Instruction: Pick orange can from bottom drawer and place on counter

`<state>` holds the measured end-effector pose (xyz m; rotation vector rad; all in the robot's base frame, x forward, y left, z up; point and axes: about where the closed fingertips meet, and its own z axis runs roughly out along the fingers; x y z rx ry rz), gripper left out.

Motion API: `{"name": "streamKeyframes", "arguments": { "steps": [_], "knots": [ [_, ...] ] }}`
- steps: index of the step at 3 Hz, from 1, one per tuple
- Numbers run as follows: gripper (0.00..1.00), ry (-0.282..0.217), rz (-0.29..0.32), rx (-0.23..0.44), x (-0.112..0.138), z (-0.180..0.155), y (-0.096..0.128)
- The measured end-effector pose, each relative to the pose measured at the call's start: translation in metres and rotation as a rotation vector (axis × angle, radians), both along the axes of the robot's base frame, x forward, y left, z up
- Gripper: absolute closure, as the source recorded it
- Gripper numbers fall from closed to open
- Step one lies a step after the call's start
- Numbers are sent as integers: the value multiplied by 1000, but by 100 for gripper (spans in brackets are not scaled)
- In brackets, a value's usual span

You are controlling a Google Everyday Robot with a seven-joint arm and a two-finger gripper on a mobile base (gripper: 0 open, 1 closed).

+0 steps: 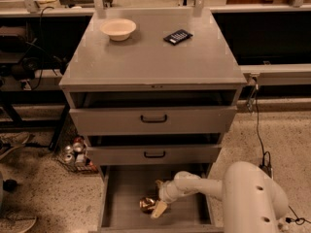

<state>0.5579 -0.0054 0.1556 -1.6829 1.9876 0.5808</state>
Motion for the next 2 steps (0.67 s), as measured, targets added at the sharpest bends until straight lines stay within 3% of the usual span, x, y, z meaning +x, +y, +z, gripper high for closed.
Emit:
{"name": "streamKeyframes", "arguments": {
  "steps": [1,2],
  "knots": [
    [25,24,35,-20,0,-27,15],
    [49,22,50,-25,-1,-32,21]
  ]
}}
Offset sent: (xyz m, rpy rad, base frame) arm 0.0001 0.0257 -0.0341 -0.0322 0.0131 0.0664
